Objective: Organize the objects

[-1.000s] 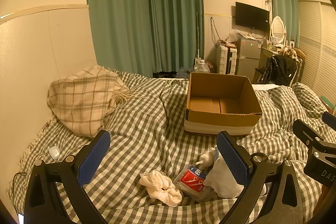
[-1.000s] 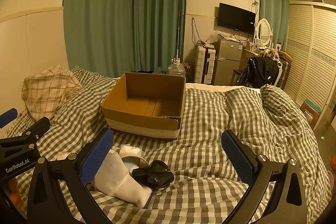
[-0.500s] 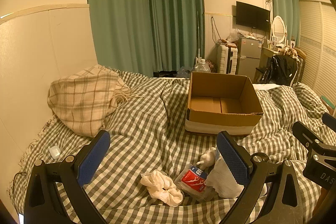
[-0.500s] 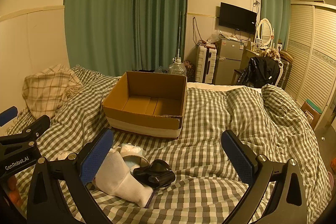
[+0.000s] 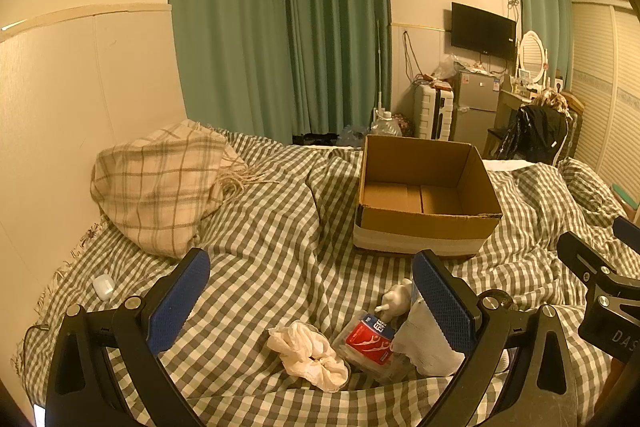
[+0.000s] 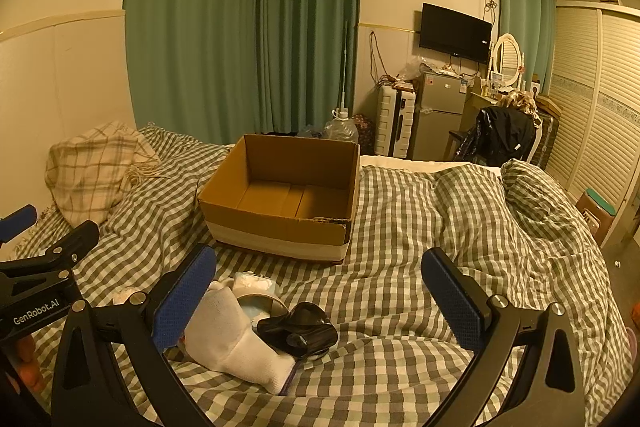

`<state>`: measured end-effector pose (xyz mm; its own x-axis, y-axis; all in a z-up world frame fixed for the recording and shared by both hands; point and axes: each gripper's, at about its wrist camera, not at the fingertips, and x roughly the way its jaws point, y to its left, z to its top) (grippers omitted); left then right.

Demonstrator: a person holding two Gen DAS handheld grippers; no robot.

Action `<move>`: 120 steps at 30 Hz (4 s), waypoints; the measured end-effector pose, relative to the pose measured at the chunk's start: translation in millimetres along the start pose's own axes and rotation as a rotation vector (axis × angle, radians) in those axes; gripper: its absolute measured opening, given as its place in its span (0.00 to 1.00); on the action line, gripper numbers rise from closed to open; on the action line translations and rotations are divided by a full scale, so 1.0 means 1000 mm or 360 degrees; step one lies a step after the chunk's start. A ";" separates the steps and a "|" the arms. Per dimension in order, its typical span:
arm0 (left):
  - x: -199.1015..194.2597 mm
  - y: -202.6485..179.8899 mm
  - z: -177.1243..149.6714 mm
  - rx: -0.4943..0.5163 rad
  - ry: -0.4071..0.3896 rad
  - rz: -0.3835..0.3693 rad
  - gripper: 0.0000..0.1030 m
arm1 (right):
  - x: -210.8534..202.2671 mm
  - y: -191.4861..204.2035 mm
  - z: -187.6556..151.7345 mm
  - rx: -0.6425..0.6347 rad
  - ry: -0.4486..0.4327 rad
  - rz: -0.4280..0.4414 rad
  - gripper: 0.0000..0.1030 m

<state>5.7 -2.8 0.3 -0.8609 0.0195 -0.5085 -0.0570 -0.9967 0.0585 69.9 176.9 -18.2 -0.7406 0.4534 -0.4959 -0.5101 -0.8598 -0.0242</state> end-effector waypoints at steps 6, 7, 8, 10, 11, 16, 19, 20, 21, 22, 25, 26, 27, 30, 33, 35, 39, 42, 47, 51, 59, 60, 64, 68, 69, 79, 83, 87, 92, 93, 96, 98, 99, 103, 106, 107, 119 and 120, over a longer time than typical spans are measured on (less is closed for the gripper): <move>0.000 0.001 0.000 0.0002 -0.0001 -0.0005 1.00 | -0.003 -0.002 0.000 0.0007 -0.0004 -0.0011 1.00; 0.000 0.001 -0.001 0.0002 -0.0001 -0.0006 1.00 | -0.003 -0.002 0.002 0.0006 -0.0004 -0.0007 1.00; -0.001 0.001 -0.001 0.0005 -0.0002 -0.0011 1.00 | -0.005 -0.001 0.001 0.0003 -0.0010 -0.0002 1.00; -0.002 0.002 -0.002 0.0010 -0.0008 -0.0024 1.00 | -0.009 -0.001 0.003 -0.0005 -0.0017 0.0008 1.00; -0.004 0.003 -0.003 0.0009 -0.0011 -0.0028 1.00 | -0.010 0.000 0.003 -0.0010 -0.0021 0.0015 1.00; -0.011 0.007 -0.004 0.0001 -0.0023 -0.0038 1.00 | -0.020 0.004 0.008 -0.0034 -0.0041 0.0033 1.00; -0.014 0.011 0.000 -0.0007 -0.0023 -0.0050 1.00 | -0.024 0.008 0.011 -0.0051 -0.0050 0.0043 1.00; -0.014 0.013 0.000 -0.0012 -0.0022 -0.0051 1.00 | -0.025 0.010 0.011 -0.0060 -0.0051 0.0044 1.00; -0.013 0.015 0.001 -0.0019 -0.0017 -0.0049 1.00 | -0.025 0.012 0.013 -0.0066 -0.0050 0.0043 1.00; -0.012 0.016 0.001 -0.0024 -0.0010 -0.0047 1.00 | -0.024 0.014 0.013 -0.0075 -0.0048 0.0049 1.00; -0.005 0.023 0.000 -0.0039 0.0023 -0.0044 1.00 | -0.023 0.019 0.016 -0.0098 -0.0034 0.0064 1.00; -0.002 0.025 -0.001 -0.0042 0.0032 -0.0043 1.00 | -0.021 0.021 0.018 -0.0105 -0.0030 0.0064 1.00; 0.002 0.027 -0.002 -0.0045 0.0046 -0.0041 1.00 | -0.020 0.023 0.019 -0.0113 -0.0025 0.0063 1.00; 0.019 0.035 -0.007 -0.0048 0.0119 -0.0017 1.00 | -0.013 0.031 0.024 -0.0136 -0.0007 0.0069 1.00; 0.037 0.041 -0.015 -0.0051 0.0214 0.0009 1.00 | -0.001 0.042 0.026 -0.0187 0.0026 0.0089 1.00; 0.052 0.044 -0.025 -0.0050 0.0287 0.0016 1.00 | 0.012 0.051 0.021 -0.0227 0.0084 0.0105 1.00; 0.080 0.044 -0.047 -0.0026 0.0425 0.0015 1.00 | 0.046 0.061 -0.006 -0.0263 0.0292 0.0166 1.00; 0.103 0.042 -0.065 -0.0017 0.0546 -0.0023 1.00 | 0.071 0.069 -0.030 -0.0309 0.0471 0.0225 1.00; 0.128 0.037 -0.078 -0.0008 0.0693 -0.0074 0.88 | 0.099 0.080 -0.050 -0.0347 0.0636 0.0252 0.96; 0.142 0.025 -0.089 0.0044 0.0799 -0.0159 0.58 | 0.115 0.084 -0.061 -0.0359 0.0757 0.0278 0.73; 0.124 0.017 -0.087 0.0074 0.0787 -0.0218 0.25 | 0.104 0.078 -0.053 -0.0301 0.0714 0.0330 0.54; 0.113 0.017 -0.081 0.0070 0.0741 -0.0223 0.24 | 0.101 0.077 -0.050 -0.0294 0.0694 0.0329 0.54; 0.083 0.018 -0.063 0.0060 0.0628 -0.0286 0.24 | 0.068 0.061 -0.033 -0.0211 0.0538 0.0290 0.54; 0.052 0.014 -0.039 0.0082 0.0511 -0.0305 0.24 | 0.034 0.046 -0.014 -0.0135 0.0404 0.0265 0.54; 0.048 0.012 -0.031 0.0098 0.0480 -0.0306 0.24 | 0.028 0.045 -0.009 -0.0131 0.0378 0.0260 0.54; 0.026 -0.011 0.058 0.0144 0.0190 -0.0356 0.24 | -0.019 0.035 0.066 -0.0183 0.0097 0.0274 0.54; 0.043 -0.028 0.088 0.0183 0.0139 -0.0365 0.24 | -0.004 0.024 0.104 -0.0149 0.0047 0.0250 0.54; 0.079 -0.047 0.120 0.0196 0.0123 -0.0387 0.24 | 0.032 0.016 0.139 -0.0105 0.0042 0.0237 0.52; 0.136 -0.074 0.141 0.0250 0.0136 -0.0403 0.24 | 0.104 0.002 0.162 -0.0046 0.0103 0.0201 0.51; 0.147 -0.078 0.142 0.0266 0.0144 -0.0407 0.24 | 0.119 -0.002 0.162 -0.0020 0.0122 0.0200 0.50; 0.188 -0.093 0.134 0.0314 0.0201 -0.0425 0.24 | 0.167 -0.013 0.152 0.0055 0.0208 0.0193 0.48; 0.206 -0.098 0.124 0.0335 0.0238 -0.0435 0.24 | 0.195 -0.020 0.142 0.0106 0.0258 0.0189 0.48; 0.213 -0.101 0.119 0.0345 0.0251 -0.0444 0.24 | 0.205 -0.023 0.139 0.0127 0.0274 0.0195 0.48; 0.227 -0.108 0.105 0.0367 0.0277 -0.0500 0.35 | 0.224 -0.041 0.123 0.0268 0.0273 0.0205 0.62; 0.221 -0.108 0.102 0.0386 0.0240 -0.0466 0.75 | 0.214 -0.048 0.127 0.0307 0.0216 0.0198 0.80; 0.214 -0.105 0.103 0.0382 0.0205 -0.0442 0.78 | 0.207 -0.051 0.129 0.0309 0.0193 0.0181 0.81; 0.100 -0.038 0.098 0.0244 0.0112 -0.0337 1.00 | 0.055 -0.047 0.140 0.0141 0.0067 0.0020 0.93; 0.093 -0.035 0.093 0.0231 0.0114 -0.0332 1.00 | 0.045 -0.045 0.134 0.0133 0.0071 0.0005 0.94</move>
<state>-119.5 40.9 31.2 -0.7850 0.2127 -0.5819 -0.3060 -0.9498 0.0656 0.8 267.8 76.6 -0.7228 0.4383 -0.5343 -0.5440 -0.8377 0.0487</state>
